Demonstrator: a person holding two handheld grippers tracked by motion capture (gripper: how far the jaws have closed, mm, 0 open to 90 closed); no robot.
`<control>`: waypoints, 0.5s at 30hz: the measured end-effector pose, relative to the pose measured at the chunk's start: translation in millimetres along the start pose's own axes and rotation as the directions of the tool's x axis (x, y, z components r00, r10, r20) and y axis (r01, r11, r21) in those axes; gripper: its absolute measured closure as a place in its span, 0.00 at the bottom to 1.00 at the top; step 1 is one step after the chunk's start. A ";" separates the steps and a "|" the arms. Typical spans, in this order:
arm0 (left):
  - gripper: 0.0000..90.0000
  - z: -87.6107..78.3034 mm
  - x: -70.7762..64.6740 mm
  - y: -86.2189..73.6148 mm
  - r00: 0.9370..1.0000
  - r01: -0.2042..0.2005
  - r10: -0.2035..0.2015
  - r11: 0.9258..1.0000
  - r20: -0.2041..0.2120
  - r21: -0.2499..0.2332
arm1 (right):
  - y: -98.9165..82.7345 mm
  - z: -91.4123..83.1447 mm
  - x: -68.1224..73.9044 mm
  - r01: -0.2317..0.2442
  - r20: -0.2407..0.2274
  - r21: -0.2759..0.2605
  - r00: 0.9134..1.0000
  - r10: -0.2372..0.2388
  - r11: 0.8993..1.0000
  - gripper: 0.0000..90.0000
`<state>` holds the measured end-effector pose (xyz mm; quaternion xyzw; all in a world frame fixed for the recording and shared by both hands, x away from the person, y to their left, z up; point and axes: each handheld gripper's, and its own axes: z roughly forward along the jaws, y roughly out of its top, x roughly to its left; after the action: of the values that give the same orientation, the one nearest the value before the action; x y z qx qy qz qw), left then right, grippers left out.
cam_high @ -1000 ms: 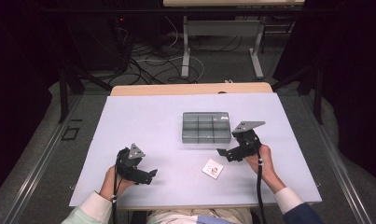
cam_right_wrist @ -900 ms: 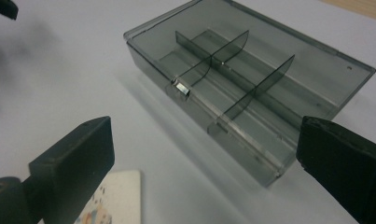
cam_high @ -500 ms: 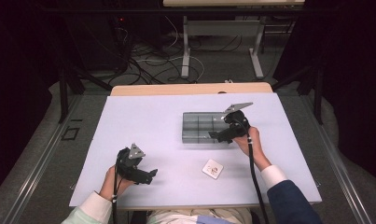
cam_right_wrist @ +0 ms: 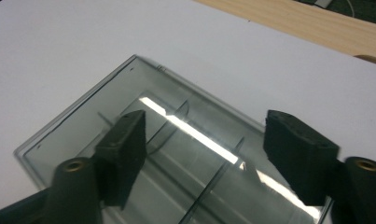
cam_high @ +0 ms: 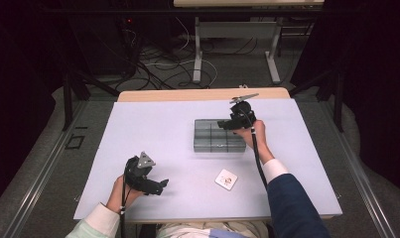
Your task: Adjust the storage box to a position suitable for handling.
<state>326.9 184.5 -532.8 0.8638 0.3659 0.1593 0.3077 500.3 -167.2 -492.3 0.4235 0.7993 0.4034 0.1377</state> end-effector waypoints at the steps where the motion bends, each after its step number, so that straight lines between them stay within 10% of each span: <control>1: 0.00 0.1 0.2 0.1 1.000 0.003 -0.003 1.000 0.002 0.000 | 2.5 1.8 -1.5 -0.009 0.000 0.007 1.000 0.009 1.000 0.47; 8: 0.00 2.2 -1.3 0.7 1.000 0.008 -0.008 1.000 0.007 0.001 | 14.4 18.7 -6.8 -0.081 0.036 0.014 0.996 0.081 0.997 0.92; 15: 0.00 1.7 0.3 1.2 1.000 -0.005 0.005 1.000 0.014 0.016 | 21.7 40.0 -7.1 -0.086 0.092 0.040 0.992 0.082 0.996 1.00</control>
<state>328.6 183.4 -533.4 0.8682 0.3628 0.1510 0.3030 539.3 -144.8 -502.0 0.4776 0.7823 0.3717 0.1474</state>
